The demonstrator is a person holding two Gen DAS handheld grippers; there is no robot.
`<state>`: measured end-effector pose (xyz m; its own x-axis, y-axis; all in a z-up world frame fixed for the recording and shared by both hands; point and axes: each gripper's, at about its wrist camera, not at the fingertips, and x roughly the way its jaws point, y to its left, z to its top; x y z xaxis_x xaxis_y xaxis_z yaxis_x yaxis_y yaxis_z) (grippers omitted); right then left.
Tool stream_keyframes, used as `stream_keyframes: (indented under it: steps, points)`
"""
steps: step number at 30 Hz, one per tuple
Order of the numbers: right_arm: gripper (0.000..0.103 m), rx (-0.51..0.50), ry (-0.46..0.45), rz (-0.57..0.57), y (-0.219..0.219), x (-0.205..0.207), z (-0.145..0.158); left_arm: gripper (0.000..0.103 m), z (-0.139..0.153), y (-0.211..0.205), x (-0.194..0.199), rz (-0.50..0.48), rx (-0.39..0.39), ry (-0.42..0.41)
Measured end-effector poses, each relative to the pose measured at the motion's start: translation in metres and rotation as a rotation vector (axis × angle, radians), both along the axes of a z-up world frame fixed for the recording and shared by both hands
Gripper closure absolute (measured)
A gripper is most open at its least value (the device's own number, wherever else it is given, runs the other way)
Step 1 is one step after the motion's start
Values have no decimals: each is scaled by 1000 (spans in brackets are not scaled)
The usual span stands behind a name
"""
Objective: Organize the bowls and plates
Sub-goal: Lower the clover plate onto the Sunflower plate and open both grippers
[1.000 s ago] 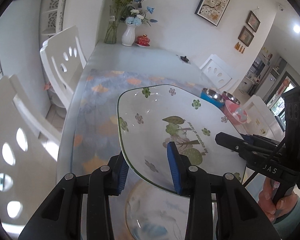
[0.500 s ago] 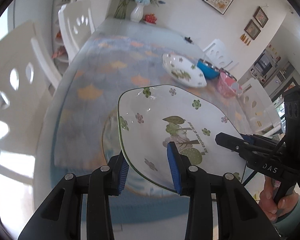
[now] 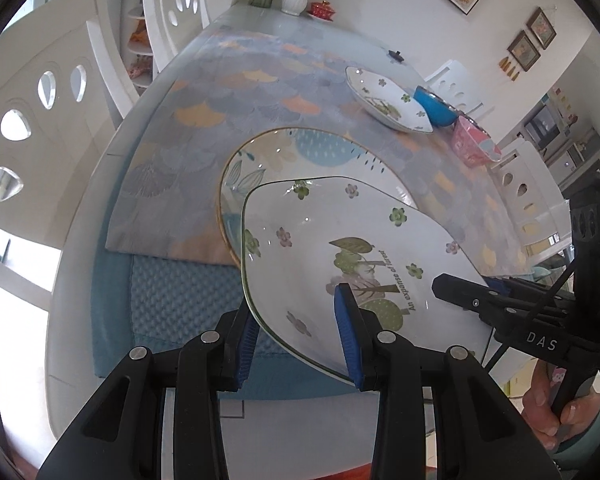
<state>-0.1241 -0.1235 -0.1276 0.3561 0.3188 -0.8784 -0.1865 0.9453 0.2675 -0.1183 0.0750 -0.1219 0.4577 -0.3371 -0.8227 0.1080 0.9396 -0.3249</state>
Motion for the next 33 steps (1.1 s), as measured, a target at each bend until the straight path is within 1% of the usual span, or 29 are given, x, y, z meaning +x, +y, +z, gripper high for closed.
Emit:
stream_keyframes:
  steps: [5,8,15,18,21,24,28,33]
  points:
    - [71,-18,6,-6,2,5,-3,70,-5,-1,4,1,11,3]
    - [71,-26,9,-18,3,10,-3,70,-6,0,10,3,4,5]
    - [70,-53,37,-49,2,33,-12,70,-10,0,28,1,8,20]
    - [70,-42,45,-71,-4,41,-12,70,-12,2,31,-2,9,27]
    - [70,-37,50,-78,-8,45,-10,70,-9,4,32,-9,47,26]
    - [70,-69,22,-47,-2,43,-1,70,2,12,29,-12,46,10]
    - [70,-122,-17,-17,2,38,10,70,21,23,27,-7,68,-23]
    - [70,-109,-24,-27,-7,38,20,70,40,25,44,-11,42,-53]
